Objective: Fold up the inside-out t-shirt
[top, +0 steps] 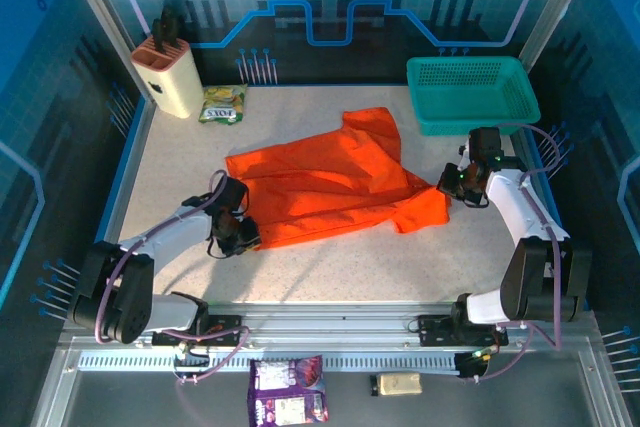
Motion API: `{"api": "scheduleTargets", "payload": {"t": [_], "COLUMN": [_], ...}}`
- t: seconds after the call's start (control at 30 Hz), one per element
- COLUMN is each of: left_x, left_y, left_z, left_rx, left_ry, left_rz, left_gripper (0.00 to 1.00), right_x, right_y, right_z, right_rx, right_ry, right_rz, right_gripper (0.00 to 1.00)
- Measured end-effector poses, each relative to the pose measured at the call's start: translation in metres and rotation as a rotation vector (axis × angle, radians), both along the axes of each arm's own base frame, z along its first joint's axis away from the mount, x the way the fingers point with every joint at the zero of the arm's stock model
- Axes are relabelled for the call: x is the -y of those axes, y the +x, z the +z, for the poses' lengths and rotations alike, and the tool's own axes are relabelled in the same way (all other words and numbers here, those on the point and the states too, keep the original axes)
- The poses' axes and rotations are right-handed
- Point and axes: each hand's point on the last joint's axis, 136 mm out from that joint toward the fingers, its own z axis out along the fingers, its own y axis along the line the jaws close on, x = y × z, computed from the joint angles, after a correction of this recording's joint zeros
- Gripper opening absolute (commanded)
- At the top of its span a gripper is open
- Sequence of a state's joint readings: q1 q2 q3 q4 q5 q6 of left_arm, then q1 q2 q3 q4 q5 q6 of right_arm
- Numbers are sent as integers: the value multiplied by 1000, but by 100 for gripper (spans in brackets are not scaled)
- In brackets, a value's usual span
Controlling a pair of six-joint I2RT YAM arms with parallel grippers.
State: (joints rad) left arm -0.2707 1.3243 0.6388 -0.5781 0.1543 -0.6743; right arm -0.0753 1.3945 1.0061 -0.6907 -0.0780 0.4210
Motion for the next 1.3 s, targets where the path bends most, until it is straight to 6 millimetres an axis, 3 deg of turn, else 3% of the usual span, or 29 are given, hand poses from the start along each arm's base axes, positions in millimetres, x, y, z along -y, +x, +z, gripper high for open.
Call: {"api": "scheduleTargets", "payload": {"t": [0.1, 0.27, 0.37, 0.53, 0.6, 0.67, 0.73, 0.83, 0.93, 1.1, 1.3], "left_x": [-1, -2, -8, -35, -45, -53, -57, -60, -59, -61, -67], "left_y": [0, 11, 25, 60, 76, 88, 93, 92, 91, 92, 103], "left_z": [0, 9, 22, 49, 57, 57, 53, 41, 32, 28, 33], "left_rx": [3, 33, 76, 169, 193, 197, 185, 147, 120, 107, 123], "left_ry": [7, 26, 38, 65, 76, 84, 91, 98, 97, 102, 103], "left_rz": [-5, -5, 6, 65, 79, 85, 86, 72, 63, 55, 70], "left_gripper": [0, 0, 0, 0, 0, 0, 0, 0, 0, 0, 0], "right_x": [-2, -3, -7, -17, -19, -19, -20, -27, -30, -23, -25], "right_y": [0, 0, 0, 15, 23, 32, 37, 38, 30, -10, -50], "right_z": [0, 0, -1, -15, -24, -29, -28, -20, -15, -19, -55], "right_rx": [0, 0, -5, -44, -69, -87, -88, -67, -58, -82, -152], "right_ry": [1, 0, 10, 21, 19, -4, -51, -119, -161, -190, -97], "right_rz": [5, 8, 22, 51, 58, 67, 84, 127, 148, 147, 135], "right_gripper": [0, 0, 0, 1, 5, 16, 24, 29, 30, 32, 34]}}
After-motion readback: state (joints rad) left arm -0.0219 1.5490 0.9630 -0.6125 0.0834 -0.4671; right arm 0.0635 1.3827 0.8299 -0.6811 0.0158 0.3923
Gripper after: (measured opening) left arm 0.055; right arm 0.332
